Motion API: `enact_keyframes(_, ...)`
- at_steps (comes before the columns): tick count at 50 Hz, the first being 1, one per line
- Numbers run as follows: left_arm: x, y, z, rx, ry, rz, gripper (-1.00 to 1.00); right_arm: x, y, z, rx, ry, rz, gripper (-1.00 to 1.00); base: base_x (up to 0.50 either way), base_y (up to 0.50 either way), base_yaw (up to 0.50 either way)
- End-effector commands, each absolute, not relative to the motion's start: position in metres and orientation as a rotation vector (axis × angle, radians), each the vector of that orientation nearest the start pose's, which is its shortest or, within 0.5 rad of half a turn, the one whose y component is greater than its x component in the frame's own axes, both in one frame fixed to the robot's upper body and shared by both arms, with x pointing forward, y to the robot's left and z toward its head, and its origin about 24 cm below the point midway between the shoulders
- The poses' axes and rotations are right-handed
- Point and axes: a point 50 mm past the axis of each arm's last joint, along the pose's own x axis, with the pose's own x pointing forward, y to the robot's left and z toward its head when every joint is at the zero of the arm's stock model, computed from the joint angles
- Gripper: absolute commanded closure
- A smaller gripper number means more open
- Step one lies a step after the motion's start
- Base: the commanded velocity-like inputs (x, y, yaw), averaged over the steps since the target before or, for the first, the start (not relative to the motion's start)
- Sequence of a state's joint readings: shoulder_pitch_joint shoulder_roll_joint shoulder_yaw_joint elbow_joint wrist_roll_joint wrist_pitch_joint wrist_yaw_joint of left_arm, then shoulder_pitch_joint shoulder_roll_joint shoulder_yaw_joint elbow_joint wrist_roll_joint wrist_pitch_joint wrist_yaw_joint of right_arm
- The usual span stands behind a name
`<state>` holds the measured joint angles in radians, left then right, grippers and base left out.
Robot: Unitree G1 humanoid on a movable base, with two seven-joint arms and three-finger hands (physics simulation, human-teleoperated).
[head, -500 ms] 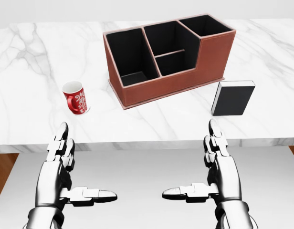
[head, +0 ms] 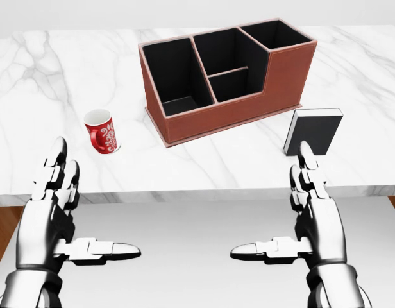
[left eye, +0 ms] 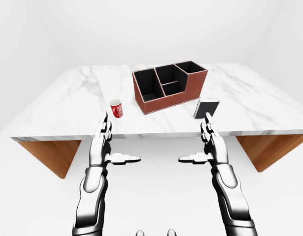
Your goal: Pick up the book and place it in the back compartment of the caddy.
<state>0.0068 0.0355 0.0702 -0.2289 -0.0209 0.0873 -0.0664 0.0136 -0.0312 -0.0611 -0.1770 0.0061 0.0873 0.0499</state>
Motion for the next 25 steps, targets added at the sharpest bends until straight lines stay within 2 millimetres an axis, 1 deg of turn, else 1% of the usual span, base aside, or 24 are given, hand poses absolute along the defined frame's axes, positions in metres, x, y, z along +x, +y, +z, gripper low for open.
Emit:
enact_keyframes(1,0.246,0.172,0.106,0.034,-0.224,-0.002,-1.00,0.246,-0.172,0.091,-0.046,-0.157,-0.020,-1.00,0.00,0.00,0.00)
enact_keyframes(8,0.244,0.173,0.113,0.037,-0.252,-0.001,-1.00,0.244,-0.174,0.098,-0.053,-0.189,-0.026,-1.00,0.00,0.00,0.00)
enact_keyframes(12,0.243,0.173,0.112,0.038,-0.251,-0.004,-1.00,0.243,-0.177,0.105,-0.053,-0.216,-0.026,-1.00,0.00,0.00,0.00)
enact_keyframes(14,0.244,0.173,0.112,0.038,-0.250,-0.004,-1.00,0.239,-0.176,0.108,-0.044,-0.234,0.001,-1.00,0.00,0.00,0.00)
enact_keyframes(20,0.243,0.173,0.115,0.037,-0.262,-0.003,-1.00,0.236,-0.178,0.117,-0.048,-0.273,0.012,-1.00,0.43,0.00,0.00)
enact_keyframes(25,0.244,0.174,0.115,0.037,-0.261,-0.002,-1.00,0.235,-0.179,0.119,-0.052,-0.282,0.004,-1.00,0.50,0.00,0.00)
